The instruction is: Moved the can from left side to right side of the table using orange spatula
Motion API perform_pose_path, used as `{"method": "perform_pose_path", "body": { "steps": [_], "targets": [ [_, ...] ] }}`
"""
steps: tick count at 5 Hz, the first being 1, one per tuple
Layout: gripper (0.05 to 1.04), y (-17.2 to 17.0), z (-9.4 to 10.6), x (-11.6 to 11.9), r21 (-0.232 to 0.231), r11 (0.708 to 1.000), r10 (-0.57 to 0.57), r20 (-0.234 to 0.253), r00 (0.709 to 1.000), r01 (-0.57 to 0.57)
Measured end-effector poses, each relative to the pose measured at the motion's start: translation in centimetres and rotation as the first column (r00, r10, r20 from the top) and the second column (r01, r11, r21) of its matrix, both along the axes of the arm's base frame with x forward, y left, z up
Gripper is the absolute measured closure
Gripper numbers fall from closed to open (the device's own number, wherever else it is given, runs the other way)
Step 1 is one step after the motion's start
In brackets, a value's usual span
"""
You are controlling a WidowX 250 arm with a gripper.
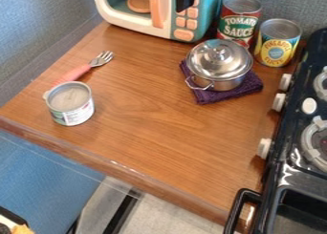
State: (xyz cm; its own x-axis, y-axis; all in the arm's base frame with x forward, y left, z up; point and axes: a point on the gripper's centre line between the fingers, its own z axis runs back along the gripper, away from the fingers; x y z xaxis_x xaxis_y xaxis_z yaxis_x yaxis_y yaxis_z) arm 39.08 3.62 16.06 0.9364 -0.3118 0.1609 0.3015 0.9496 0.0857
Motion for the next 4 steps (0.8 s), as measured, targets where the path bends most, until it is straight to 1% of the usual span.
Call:
{"method": "perform_pose_path", "body": {
  "steps": [1,2,3,4],
  "targets": [
    [0.083,-0.2,-1.3,-0.1,-0.012,1.0,-0.002,-0.037,0.999,0.002],
    [0.083,0.5,-2.8,-1.7,-0.096,0.995,-0.017,-0.072,0.997,0.01],
    [0.083,3.5,-2.4,-3.0,-0.116,0.992,0.044,-0.069,0.997,-0.052],
    [0.083,6.9,-2.7,-4.0,-0.101,0.989,0.1,-0.074,0.992,-0.107]
  ]
}}
